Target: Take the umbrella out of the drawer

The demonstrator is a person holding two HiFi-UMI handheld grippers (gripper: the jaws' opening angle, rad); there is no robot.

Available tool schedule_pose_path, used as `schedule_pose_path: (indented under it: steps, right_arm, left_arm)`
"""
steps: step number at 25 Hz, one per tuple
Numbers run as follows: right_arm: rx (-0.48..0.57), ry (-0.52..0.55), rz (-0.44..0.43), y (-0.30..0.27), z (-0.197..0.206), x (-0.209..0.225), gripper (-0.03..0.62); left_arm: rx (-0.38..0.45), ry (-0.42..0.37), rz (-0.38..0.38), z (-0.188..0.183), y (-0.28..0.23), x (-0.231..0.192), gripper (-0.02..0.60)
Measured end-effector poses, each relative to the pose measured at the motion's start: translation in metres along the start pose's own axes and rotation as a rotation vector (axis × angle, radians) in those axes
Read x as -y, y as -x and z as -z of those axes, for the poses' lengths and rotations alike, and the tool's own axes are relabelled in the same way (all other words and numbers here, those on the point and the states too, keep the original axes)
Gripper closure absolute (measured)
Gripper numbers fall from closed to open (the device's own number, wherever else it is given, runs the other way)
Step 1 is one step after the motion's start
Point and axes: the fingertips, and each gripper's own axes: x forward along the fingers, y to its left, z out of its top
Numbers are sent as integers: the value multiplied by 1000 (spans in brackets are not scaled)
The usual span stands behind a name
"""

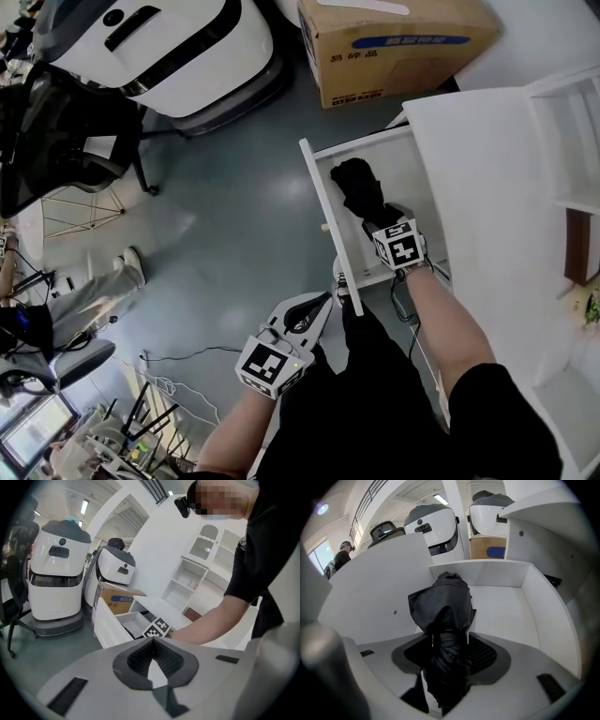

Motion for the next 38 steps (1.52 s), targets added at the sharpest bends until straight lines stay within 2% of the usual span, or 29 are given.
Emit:
schedule_pose_path:
  steps: [18, 22, 29, 38]
  right_arm:
    - [-38, 36, -25, -25, 4, -1, 335]
    - [-59, 44, -7, -30, 4, -1, 327]
    - [-67, 87, 76, -31, 3, 0, 327]
    - [-62, 46, 44, -31, 3, 0, 341]
  left_arm:
    - [1, 47, -15, 7, 0, -11, 577]
    - [-3, 54, -18, 9, 1, -13, 577]
    - [-7, 56, -33, 14, 8, -15, 577]
    - [6, 47, -48, 21, 25, -8, 577]
